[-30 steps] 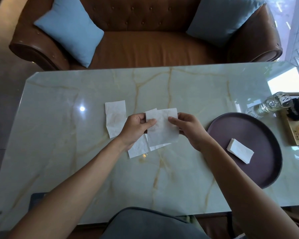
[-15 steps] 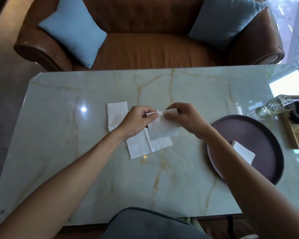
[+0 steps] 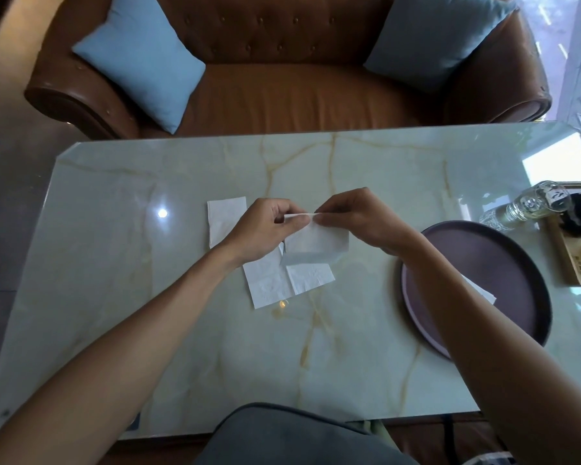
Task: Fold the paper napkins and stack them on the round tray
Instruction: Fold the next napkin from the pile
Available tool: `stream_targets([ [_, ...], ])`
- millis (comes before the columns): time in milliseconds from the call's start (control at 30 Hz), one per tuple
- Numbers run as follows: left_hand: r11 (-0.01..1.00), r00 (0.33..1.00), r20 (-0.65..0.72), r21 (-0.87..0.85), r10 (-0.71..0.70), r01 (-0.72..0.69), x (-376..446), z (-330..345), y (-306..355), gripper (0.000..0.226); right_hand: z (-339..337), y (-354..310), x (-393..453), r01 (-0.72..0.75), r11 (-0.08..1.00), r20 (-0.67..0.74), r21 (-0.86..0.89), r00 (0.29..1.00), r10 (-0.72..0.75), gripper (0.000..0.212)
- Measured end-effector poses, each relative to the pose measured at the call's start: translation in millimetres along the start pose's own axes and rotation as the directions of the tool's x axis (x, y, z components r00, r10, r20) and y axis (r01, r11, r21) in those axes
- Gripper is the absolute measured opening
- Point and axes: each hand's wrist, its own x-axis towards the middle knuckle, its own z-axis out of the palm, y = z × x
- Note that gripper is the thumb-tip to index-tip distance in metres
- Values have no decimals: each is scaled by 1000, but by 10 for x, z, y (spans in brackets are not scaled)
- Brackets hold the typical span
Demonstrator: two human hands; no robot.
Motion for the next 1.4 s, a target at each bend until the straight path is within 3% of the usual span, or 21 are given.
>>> stream_targets([
  [300,965,998,-63,-261,-19,2,-79,-165,-14,12,-273,348,-152,-59,971,-220,231,969,111,14],
  [433,932,998,-35,-362,-45,29,-78,-103,11,11,-88,386,-211,-118,937,-28,330,991,134,54],
  [533,913,998,8,-402,-67,64,-67,-50,17,10,84,378,-199,-127,900,72,417,992,106,46],
  [633,911,996,4,-403,-87,82,-86,-44,-1,19,159,382,-189,-144,873,65,465,990,128,37],
  [800,985,999,-22,-166,-47,43,-155,8,-13,55,220,352,-215,-164,848,-9,504,981,196,29],
  [867,996,1000,-1,-87,-12,12,-191,50,-13,60,237,340,-203,-174,839,-51,515,971,233,39],
  [1000,945,1000,21,328,10,-16,-235,147,-62,78,284,349,-177,-233,836,-89,496,945,316,67],
  [1100,927,994,32,359,109,-113,-231,234,-91,63,315,355,-163,-254,835,-95,488,936,340,80],
  [1233,976,998,62,218,5,-19,-237,248,-87,21,317,325,-177,-268,842,-83,468,936,343,75],
  [1400,986,997,63,163,-35,25,-235,206,-137,7,169,258,-220,-214,923,-112,319,959,261,64],
])
